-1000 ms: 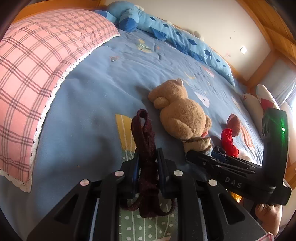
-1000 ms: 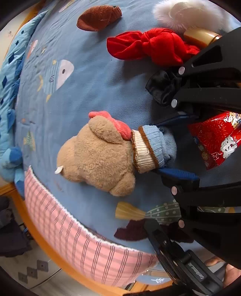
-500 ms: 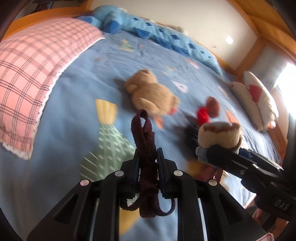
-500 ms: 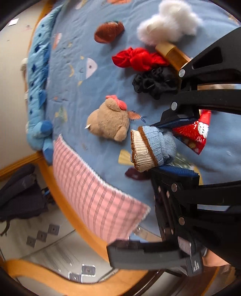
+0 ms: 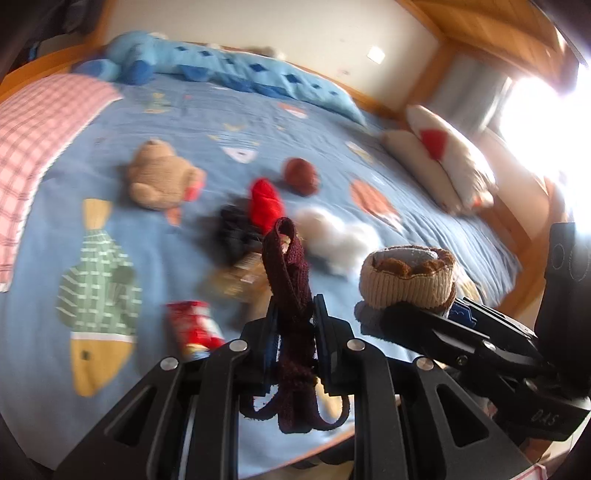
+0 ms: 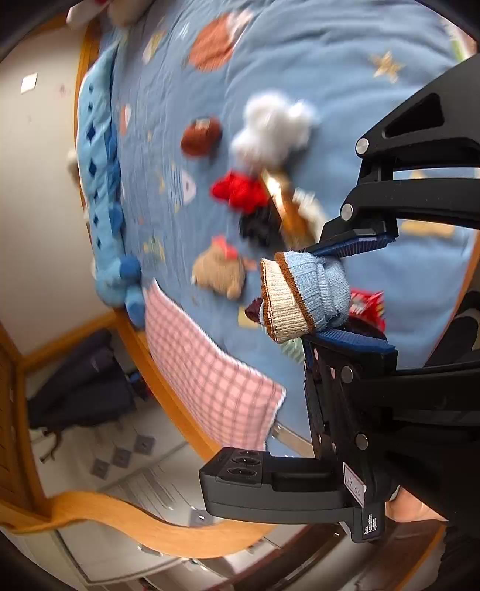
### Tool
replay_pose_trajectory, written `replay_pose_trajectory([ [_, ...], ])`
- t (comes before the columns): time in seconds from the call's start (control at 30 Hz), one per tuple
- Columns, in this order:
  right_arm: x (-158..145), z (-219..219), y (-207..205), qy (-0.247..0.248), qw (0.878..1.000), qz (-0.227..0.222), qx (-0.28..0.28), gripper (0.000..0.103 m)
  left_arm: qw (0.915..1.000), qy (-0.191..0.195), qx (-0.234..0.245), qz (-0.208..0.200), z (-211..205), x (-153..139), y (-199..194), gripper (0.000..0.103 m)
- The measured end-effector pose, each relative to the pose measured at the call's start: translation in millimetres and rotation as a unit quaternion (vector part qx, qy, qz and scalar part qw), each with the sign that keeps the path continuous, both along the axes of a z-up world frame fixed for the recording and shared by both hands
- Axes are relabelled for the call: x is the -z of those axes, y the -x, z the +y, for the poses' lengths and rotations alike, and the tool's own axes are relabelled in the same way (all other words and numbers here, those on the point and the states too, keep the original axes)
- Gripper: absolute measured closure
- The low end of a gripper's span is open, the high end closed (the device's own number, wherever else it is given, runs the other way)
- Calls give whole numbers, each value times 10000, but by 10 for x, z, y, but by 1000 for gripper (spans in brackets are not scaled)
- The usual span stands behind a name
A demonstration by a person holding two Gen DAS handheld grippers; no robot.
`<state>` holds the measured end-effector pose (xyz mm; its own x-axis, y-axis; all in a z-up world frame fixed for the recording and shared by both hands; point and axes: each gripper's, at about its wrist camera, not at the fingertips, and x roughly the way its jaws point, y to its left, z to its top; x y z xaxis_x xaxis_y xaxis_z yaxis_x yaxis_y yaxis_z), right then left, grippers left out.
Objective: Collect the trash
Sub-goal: 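Carry the strap and sock to the bucket and open both tools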
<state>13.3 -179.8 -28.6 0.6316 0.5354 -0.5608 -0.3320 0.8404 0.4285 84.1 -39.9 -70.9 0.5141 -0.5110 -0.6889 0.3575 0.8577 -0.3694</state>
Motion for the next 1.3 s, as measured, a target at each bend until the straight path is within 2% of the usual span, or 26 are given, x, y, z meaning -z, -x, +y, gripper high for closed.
replay_pose_trajectory([
  [0.2, -7, -630, 426, -29, 9980, -72, 630, 67, 9980, -92, 627, 9, -609, 7, 206, 84],
  [0.37, 29, -1074, 759, -31, 9939, -53, 1104, 67, 9919, -202, 1257, 11, -1196, 17, 403, 84],
  [0.63, 103, -1843, 1552, -46, 9775, 23, 2106, 67, 9708, -288, 2383, -16, -2169, 39, 818, 84],
  [0.8, 206, -2301, 2147, -94, 9589, 206, 2828, 67, 9490, -406, 3127, -12, -2746, 121, 1197, 84],
  [0.97, 405, -2676, 2757, -247, 9322, 490, 3578, 67, 9211, -571, 3847, 185, -3240, 335, 1645, 84],
  [1.07, 560, -2822, 3046, -286, 9172, 711, 3911, 67, 9010, -687, 4267, 366, -3515, 507, 1915, 84],
  [1.3, 962, -3017, 3624, -446, 8869, 1248, 4426, 67, 8658, -1039, 4829, 802, -3924, 935, 2303, 84],
])
